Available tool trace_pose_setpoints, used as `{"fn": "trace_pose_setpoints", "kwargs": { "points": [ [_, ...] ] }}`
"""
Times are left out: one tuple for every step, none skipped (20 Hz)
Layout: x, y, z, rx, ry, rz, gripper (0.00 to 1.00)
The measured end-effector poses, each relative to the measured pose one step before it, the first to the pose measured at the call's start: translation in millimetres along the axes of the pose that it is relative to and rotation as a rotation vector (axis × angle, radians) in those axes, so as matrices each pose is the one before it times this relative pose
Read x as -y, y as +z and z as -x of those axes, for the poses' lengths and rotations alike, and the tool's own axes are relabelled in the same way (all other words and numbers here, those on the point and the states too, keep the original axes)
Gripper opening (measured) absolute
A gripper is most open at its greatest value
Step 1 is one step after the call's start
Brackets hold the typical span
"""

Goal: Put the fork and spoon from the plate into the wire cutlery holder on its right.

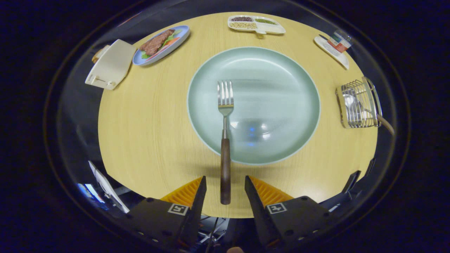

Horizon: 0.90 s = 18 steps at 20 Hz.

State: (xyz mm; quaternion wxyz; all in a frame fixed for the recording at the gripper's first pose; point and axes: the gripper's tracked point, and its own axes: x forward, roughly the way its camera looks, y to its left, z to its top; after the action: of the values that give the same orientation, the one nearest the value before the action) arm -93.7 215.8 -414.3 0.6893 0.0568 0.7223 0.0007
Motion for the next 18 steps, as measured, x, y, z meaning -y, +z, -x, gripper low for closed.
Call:
{"fn": "trace_pose_setpoints", "kwargs": {
  "points": [
    [-0.44, -0.43, -3.10, -0.00119, -0.00200, -0.00175, 0.57],
    [0.26, 0.61, -1.28, 0.00141, -0.00475, 0.00169, 0.47],
    [1.18, 0.39, -0.39, 0.00355, -0.00564, 0.00245, 0.37],
    [0.36, 1.35, 0.56, 0.00135, -0.00167, 0.00304, 0.30],
    [1.14, -0.78, 1.43, 0.00084, -0.00328, 0.00436, 0.17],
    [-0.15, 0.91, 2.09, -0.00035, 0.00404, 0.01047, 0.11],
    [1.62, 0.10, -1.01, 0.00388, -0.00288, 0.01085, 0.11],
    [-1.50, 2.24, 4.84, 0.00687, 0.01398, -0.00011, 0.10],
    [1.35, -2.21, 0.82, -0.00094, 0.00777, 0.00314, 0.01],
    [1.05, -0.30, 3.51, -0.00030, 0.00746, 0.00292, 0.01],
    [1.77, -0.87, 3.22, 0.00118, 0.00454, 0.00230, 0.01],
    [1.15, 0.19, 3.94, 0.00302, 0.00769, 0.00081, 0.01],
    [1.72, -0.78, 6.03, 0.00334, 0.00715, 0.00185, 0.01],
    [2.60, 0.64, 7.40, 0.00479, 0.00714, 0.00032, 0.01],
    [3.39, -1.07, 7.78, 0.00445, 0.00976, 0.00161, 0.01],
    [3.10, 0.49, 8.66, 0.00543, 0.00969, -0.00008, 0.01],
    [4.07, -0.41, 9.81, 0.00555, 0.01232, -0.00053, 0.01],
    [4.35, 1.25, 12.81, 0.00681, 0.01337, -0.00191, 0.01]
  ]
}}
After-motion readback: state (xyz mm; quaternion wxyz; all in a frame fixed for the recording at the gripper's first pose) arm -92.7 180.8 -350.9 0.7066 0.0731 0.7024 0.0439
